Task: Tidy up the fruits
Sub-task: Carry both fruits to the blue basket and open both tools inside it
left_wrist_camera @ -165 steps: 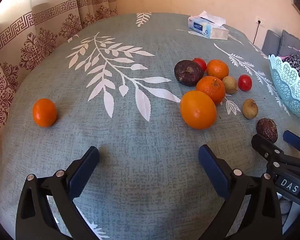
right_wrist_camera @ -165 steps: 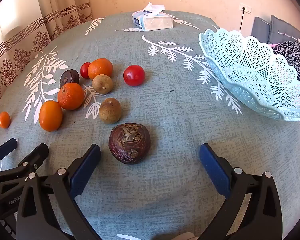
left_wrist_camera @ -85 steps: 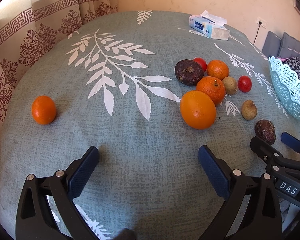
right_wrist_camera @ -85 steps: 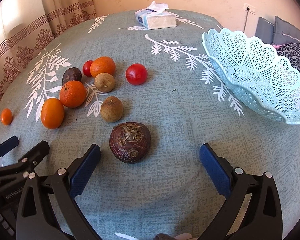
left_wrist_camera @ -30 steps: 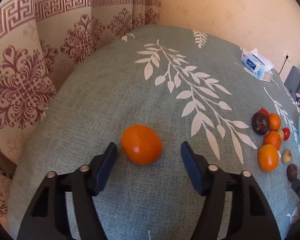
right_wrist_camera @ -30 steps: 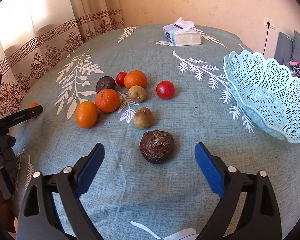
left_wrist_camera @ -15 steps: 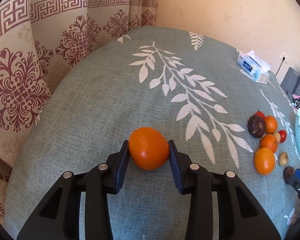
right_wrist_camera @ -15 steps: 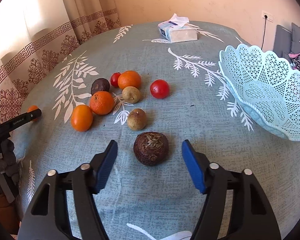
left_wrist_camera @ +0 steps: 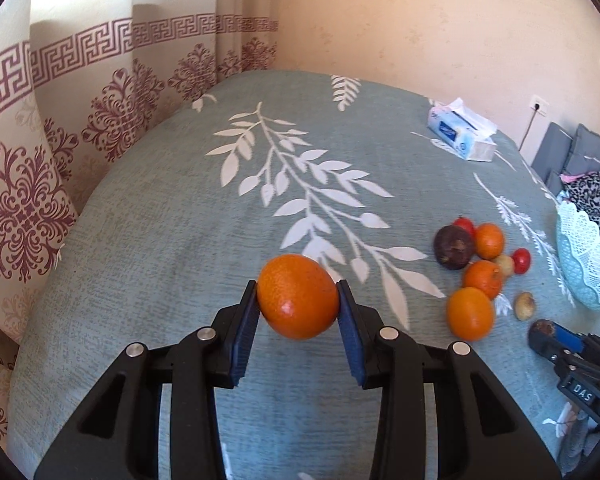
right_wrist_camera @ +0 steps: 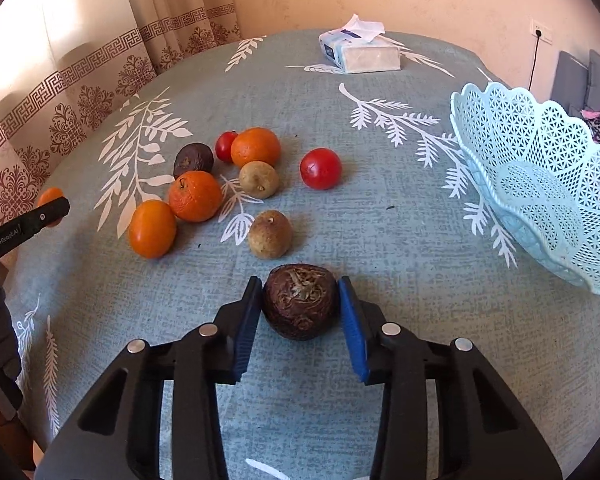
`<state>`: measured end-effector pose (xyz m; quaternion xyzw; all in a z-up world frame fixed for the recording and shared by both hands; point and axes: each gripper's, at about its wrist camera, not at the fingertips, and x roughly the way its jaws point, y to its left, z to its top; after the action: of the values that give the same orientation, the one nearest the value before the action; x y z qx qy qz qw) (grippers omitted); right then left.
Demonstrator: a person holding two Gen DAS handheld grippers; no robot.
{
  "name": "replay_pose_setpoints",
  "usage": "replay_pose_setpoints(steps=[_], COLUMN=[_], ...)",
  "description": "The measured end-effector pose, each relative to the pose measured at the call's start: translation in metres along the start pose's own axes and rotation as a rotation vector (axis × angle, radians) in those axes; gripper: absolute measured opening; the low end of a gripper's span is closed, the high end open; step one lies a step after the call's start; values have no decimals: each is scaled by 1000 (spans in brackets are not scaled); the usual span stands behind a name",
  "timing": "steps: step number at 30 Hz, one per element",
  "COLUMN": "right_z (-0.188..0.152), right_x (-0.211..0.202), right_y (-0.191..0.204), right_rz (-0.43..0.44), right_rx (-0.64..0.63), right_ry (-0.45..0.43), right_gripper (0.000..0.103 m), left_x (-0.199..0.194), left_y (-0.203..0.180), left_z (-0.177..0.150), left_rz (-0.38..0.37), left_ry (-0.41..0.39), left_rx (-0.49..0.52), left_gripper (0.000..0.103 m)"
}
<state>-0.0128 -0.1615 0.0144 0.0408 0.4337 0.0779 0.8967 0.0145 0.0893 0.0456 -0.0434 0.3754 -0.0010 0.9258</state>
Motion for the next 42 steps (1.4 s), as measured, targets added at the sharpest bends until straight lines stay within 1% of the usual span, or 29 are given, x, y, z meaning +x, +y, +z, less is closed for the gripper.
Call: replay_pose_setpoints(steps=[3, 9, 12, 18, 25, 29, 33, 42], right_z=[1, 8, 14, 25, 32, 33, 31, 28], right_x=[-4, -23, -33, -52, -69, -72, -71, -66], right_y=[0, -4, -9, -35, -79, -97, -114, -140], right_rz=[3, -6, -32, -105, -213, -276, -309, -328], right_rx=[3, 6, 8, 44, 123, 147, 169, 226], right_ry=[-10, -58, -92, -155, -203, -213, -209, -184], right_gripper=[40, 40, 40, 40, 40, 40, 40, 40], left_x=[-4, -12, -15, -25, -31, -33, -34, -29], left_y=[-10, -31, -44, -76, -113, -135, -157, -208], left_z=[1, 4, 7, 12, 16, 18, 20, 24], left_rz=[-12, -38, -52, -92, -137, -163, -192, -254], left_ry=[-8, -21, -28, -49, -62, -64, -66, -68], left_rx=[18, 60, 84, 143, 212, 250, 286, 364], left_gripper=[39, 39, 39, 39, 39, 39, 39, 39])
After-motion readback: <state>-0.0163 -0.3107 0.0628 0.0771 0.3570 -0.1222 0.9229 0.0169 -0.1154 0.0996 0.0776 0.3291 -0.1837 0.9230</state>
